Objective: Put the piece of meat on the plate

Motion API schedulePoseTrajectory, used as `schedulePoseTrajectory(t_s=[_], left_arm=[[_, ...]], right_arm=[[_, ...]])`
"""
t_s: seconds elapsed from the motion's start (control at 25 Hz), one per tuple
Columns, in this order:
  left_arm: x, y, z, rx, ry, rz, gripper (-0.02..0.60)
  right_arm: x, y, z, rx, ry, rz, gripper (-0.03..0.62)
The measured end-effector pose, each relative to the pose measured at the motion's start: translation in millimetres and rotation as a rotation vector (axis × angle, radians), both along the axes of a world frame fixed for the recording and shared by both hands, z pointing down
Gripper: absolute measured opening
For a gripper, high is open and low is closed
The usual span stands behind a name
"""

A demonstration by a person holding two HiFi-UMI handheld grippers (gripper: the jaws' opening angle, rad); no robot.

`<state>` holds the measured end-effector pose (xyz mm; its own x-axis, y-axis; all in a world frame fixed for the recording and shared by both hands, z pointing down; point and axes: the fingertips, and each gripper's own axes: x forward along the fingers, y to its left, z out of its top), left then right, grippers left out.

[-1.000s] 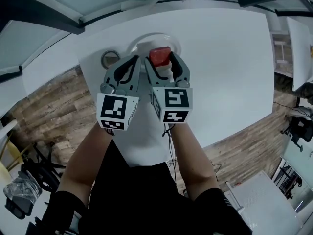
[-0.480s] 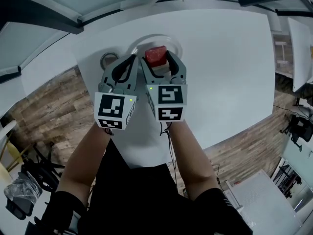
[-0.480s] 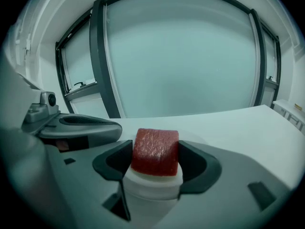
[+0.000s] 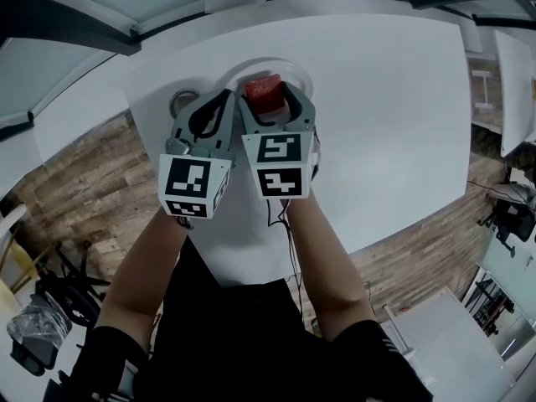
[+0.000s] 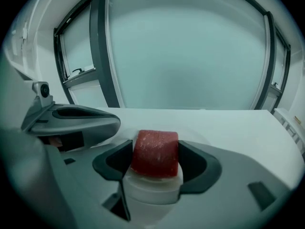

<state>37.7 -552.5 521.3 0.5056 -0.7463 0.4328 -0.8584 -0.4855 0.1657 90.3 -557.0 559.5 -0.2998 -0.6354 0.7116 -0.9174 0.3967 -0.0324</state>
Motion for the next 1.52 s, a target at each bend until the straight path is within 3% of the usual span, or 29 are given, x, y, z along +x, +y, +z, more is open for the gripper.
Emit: schedulePoseTrajectory(t_s=[0.64, 1.0, 1.04, 1.12, 1.28, 1.52], left_arm=[[2, -1, -3, -0.001, 0.01, -0.001, 0.003], [-3, 5, -29, 0.035, -0.001, -0.005, 0.003], [-2, 7, -34, 0.045, -0.002, -0.002, 0.003], [3, 12, -48, 0.068, -0.001, 0.005, 0.003], [14, 33, -75, 0.113, -0.006, 0.025, 0.003], [29, 72, -132, 0.199, 0.012, 0.036, 0.003]], right_arm=[[0, -2, 1, 0.004, 0.012, 0.006, 0.301], [9, 7, -42, 0.109, -0.097, 0.051, 0.299], [14, 10, -51, 0.135, -0.11, 0.068, 0.266], [27, 17, -68, 0.192, -0.102, 0.113, 0.141], [45, 38, -99, 0.274, -0.106, 0.176, 0.006], [53, 74, -158, 0.393, -0.173, 0.171, 0.003]])
